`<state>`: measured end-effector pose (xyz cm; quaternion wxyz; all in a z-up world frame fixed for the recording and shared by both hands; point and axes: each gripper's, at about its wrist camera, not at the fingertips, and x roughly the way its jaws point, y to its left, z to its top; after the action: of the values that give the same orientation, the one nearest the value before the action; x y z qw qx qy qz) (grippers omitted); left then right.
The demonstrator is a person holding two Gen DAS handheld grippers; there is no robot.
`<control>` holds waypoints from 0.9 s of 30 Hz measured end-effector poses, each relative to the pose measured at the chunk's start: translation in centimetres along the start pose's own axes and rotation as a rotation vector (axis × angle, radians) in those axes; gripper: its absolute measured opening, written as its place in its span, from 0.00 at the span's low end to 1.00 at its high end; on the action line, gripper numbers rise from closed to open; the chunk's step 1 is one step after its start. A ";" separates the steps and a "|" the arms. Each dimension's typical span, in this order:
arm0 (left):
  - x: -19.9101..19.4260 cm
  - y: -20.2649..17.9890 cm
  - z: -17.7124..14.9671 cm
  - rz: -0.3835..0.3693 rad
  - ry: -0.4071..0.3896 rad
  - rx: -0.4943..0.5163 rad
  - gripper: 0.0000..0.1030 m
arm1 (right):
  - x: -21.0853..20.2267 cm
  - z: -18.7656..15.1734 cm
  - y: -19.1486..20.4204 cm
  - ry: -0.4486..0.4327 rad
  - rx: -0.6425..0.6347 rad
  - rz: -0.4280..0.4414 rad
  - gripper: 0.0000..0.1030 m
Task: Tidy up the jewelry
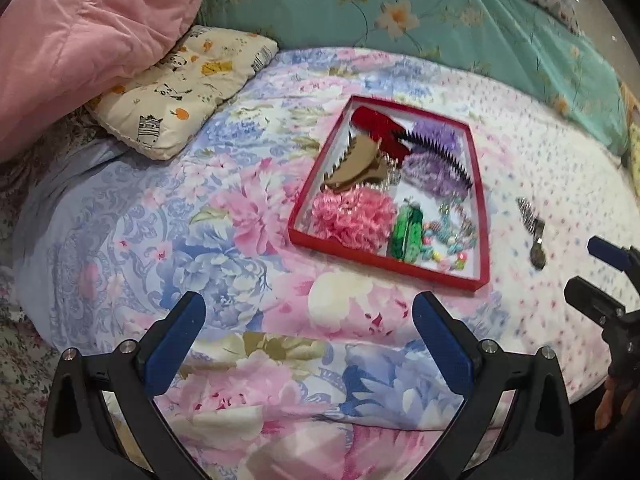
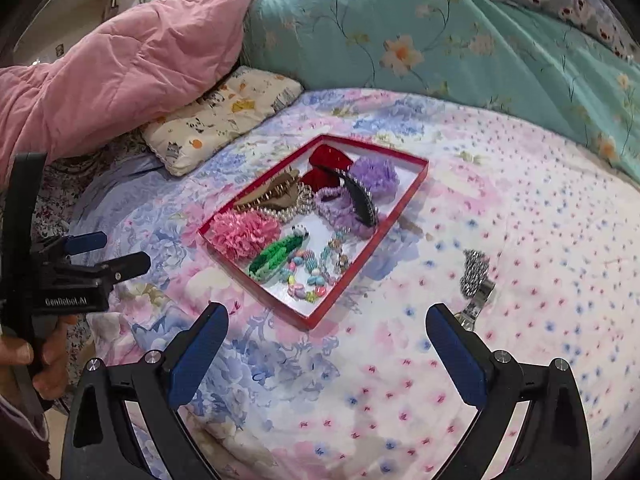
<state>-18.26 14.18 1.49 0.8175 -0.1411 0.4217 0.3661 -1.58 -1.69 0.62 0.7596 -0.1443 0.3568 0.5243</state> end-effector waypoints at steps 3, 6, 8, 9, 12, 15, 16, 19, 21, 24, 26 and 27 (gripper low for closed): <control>0.5 -0.4 -0.2 0.003 0.017 0.012 1.00 | 0.7 -0.3 0.2 0.020 0.003 0.000 0.97; 0.9 -0.7 -0.2 0.012 0.029 0.023 1.00 | 1.2 -0.5 0.1 0.029 0.007 -0.006 0.97; 1.0 -0.7 -0.2 0.010 0.034 0.024 1.00 | 1.4 -0.5 0.1 0.030 0.014 0.002 0.97; 1.2 -0.7 -0.2 0.010 0.036 0.022 1.00 | 1.4 -0.6 0.1 0.032 0.018 0.006 0.97; 1.4 -0.8 -0.2 0.007 0.040 0.022 1.00 | 1.7 -0.6 0.1 0.038 0.020 0.005 0.97; 1.5 -0.9 -0.2 0.010 0.038 0.026 1.00 | 2.1 -0.6 0.2 0.045 0.017 0.005 0.97; 1.6 -0.9 -0.2 0.010 0.036 0.027 1.00 | 2.2 -0.6 0.2 0.047 0.017 0.004 0.97; 1.9 -1.0 -0.1 0.016 0.037 0.028 1.00 | 2.4 -0.7 0.1 0.052 0.022 0.007 0.97; 2.1 -1.0 -0.1 0.014 0.042 0.026 1.00 | 2.6 -0.7 0.0 0.054 0.028 0.005 0.97; 2.3 -0.8 -0.1 0.009 0.047 0.019 1.00 | 2.8 -0.7 0.0 0.057 0.037 0.014 0.97; 2.5 -0.8 -0.1 0.006 0.052 0.014 1.00 | 2.8 -0.6 -0.1 0.055 0.036 0.015 0.97; 2.5 -0.7 -0.1 0.004 0.054 0.011 1.00 | 2.8 -0.7 0.0 0.055 0.035 0.016 0.97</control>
<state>-16.86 14.81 -0.64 0.8058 -0.1457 0.4460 0.3613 -1.25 -0.12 -1.82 0.7478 -0.1424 0.3878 0.5198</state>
